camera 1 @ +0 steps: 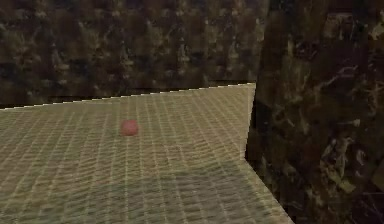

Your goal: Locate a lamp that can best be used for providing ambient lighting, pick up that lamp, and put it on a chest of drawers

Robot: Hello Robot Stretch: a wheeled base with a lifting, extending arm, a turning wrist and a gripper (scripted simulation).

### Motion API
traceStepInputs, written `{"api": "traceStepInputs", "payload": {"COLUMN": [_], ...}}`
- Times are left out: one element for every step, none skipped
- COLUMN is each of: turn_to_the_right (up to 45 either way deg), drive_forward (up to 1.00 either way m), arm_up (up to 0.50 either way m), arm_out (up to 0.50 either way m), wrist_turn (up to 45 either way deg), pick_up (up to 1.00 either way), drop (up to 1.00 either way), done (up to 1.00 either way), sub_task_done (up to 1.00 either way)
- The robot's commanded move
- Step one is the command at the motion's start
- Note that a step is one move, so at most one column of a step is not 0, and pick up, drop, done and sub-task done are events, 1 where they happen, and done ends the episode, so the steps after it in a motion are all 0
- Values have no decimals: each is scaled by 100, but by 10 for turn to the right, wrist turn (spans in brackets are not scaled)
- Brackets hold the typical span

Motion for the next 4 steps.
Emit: {"api": "traceStepInputs", "payload": {"turn_to_the_right": [0, 0, 240, 0], "drive_forward": [100, 75, 0, 45], "arm_up": [0, 0, 0, 0], "arm_out": [0, 0, 0, 0], "wrist_turn": [0, 0, 0, 0], "pick_up": [0, 0, 0, 0], "drop": [0, 0, 0, 0], "done": [0, 0, 0, 0], "sub_task_done": [0, 0, 0, 0]}}
